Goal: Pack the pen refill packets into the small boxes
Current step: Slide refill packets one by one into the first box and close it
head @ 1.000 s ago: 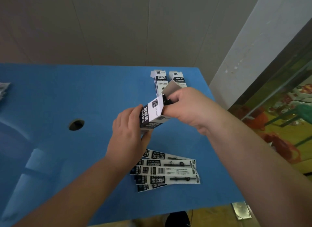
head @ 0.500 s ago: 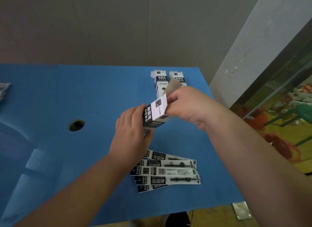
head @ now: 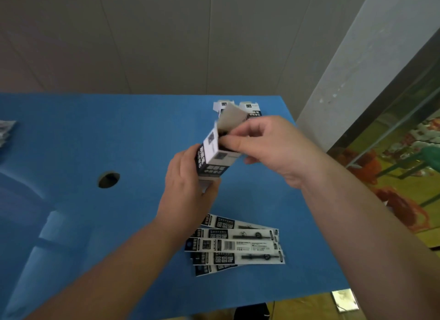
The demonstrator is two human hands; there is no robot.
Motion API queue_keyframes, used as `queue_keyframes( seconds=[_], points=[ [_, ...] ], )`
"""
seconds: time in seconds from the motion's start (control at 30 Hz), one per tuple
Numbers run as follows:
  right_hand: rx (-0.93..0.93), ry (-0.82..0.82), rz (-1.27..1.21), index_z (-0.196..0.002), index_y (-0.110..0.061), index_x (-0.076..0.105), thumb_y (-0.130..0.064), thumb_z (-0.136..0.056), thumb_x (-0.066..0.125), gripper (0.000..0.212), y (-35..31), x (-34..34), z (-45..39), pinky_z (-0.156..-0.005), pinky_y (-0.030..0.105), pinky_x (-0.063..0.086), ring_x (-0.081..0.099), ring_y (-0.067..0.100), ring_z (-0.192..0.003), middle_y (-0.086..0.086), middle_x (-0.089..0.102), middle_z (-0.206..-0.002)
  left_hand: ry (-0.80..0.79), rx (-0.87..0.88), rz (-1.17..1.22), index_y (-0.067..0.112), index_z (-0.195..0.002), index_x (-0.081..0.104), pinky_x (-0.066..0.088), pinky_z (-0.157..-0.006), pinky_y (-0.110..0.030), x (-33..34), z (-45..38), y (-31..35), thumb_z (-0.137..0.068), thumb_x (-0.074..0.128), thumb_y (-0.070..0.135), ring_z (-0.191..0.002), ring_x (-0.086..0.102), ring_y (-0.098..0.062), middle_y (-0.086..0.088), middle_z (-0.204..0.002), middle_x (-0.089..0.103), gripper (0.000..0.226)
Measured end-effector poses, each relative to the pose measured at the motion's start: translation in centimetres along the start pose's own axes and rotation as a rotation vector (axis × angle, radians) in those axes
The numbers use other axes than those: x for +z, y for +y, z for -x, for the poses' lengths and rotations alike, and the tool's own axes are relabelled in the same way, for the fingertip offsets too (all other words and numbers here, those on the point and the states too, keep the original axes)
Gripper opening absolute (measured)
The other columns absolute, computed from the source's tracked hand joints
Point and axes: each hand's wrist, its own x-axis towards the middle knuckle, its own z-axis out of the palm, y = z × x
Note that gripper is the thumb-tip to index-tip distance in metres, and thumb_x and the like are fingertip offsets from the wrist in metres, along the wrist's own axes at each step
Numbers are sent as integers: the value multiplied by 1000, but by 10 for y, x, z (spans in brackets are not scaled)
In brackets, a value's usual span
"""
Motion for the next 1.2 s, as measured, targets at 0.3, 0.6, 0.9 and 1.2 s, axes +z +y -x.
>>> queue_keyframes(
  seconds=[0.3, 0.6, 0.9, 1.2],
  points=[
    [-360, 53, -147, -109, -31, 47, -14, -80, 82, 48, 44, 17, 1, -88, 53, 56, 67, 13, -113, -6, 72, -113, -102, -134, 199, 30, -142, 34, 47, -99, -51, -1, -9, -2, -83, 62, 58, -118, 52, -19, 6, -127, 49, 71],
    [-453, 33, -104, -108, -42, 60, -14, -85, 76, 40, 60, 9, -8, -88, 40, 59, 63, 15, -119, -14, 66, -116, -78, 42, 286, 38, -142, 42, 44, -107, -29, -17, -30, 5, -102, 47, 36, -133, 49, -10, 13, -140, 52, 41],
    [-604, 7, -34, -110, -25, 65, -8, -91, 72, 27, 59, -2, -16, -90, 29, 57, 59, 17, -124, -5, 60, -131, -106, 70, 296, 34, -129, 55, 46, -98, -16, -18, -40, 10, -102, 53, 23, -127, 53, -5, 25, -134, 48, 29],
    [-520, 58, -225, -92, -24, 56, -20, -93, 69, 14, 56, 3, -17, -87, 51, 58, 70, 23, -109, 0, 71, -116, -114, -8, 366, 41, -120, 61, 48, -99, -17, -25, -43, 23, -97, 54, 27, -132, 50, -4, 19, -138, 52, 27]
  ],
)
